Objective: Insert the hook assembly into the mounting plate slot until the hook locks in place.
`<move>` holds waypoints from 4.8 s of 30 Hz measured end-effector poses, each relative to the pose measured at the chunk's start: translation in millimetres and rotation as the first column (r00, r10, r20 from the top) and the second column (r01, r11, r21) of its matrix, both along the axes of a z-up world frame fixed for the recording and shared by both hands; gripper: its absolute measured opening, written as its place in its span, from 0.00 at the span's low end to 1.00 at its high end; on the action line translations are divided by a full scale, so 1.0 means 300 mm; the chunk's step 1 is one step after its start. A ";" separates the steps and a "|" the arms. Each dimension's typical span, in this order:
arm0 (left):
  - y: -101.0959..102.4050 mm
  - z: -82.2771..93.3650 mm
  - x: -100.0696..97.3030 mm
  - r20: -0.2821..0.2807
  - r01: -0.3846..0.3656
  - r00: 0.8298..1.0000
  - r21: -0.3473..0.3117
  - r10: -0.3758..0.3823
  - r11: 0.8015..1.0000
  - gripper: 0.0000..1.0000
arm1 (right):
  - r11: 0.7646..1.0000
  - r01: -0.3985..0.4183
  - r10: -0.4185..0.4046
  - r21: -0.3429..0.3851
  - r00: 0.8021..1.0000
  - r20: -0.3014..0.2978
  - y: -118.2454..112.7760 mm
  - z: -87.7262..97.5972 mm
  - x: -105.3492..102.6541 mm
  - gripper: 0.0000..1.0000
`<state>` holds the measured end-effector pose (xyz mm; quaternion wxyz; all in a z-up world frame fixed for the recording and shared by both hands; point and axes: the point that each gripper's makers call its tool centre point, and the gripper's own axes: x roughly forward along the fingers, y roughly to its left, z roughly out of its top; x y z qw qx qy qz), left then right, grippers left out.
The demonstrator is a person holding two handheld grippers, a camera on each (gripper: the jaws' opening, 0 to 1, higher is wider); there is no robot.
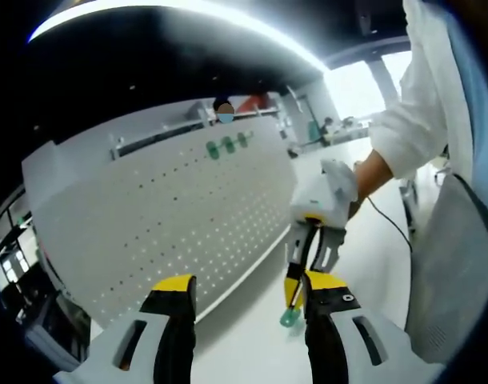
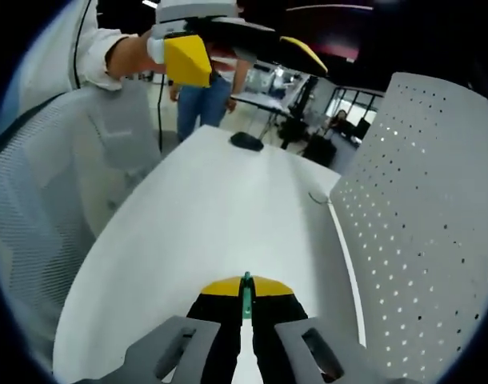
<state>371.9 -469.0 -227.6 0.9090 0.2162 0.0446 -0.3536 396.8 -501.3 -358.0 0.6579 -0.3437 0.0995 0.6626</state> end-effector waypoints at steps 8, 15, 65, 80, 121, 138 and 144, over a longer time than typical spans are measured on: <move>-0.033 -0.004 0.005 -0.005 0.035 0.999 -0.001 -0.035 0.999 0.55 | 0.996 0.064 -0.064 0.054 0.998 0.004 -0.048 0.059 0.021 0.00; -0.059 -0.013 0.010 -0.015 0.065 0.998 -0.004 -0.065 0.998 0.55 | 0.984 0.137 -0.138 0.115 0.990 0.001 -0.102 0.114 0.046 0.00; -0.255 -0.164 0.022 -0.118 0.365 0.927 0.056 -0.357 0.929 0.38 | 0.976 0.033 -0.041 0.217 0.999 0.033 -0.109 0.387 -0.125 0.00; -0.263 -0.187 0.001 -0.133 0.405 0.910 0.075 -0.394 0.911 0.23 | 0.978 0.003 -0.006 0.209 1.000 0.012 -0.095 0.377 -0.159 0.00; -0.232 -0.203 -0.017 -0.186 0.407 0.904 0.101 -0.385 0.908 0.17 | 0.989 0.028 -0.027 0.147 1.000 -0.013 -0.123 0.332 -0.155 0.00; -0.234 -0.206 -0.016 -0.195 0.406 0.904 0.112 -0.381 0.907 0.17 | 0.993 0.024 -0.024 0.115 1.000 -0.005 -0.104 0.306 -0.145 0.01; -0.240 -0.207 -0.019 -0.197 0.411 0.902 0.115 -0.385 0.904 0.17 | 0.995 0.024 -0.023 0.100 1.000 -0.008 -0.098 0.294 -0.144 0.01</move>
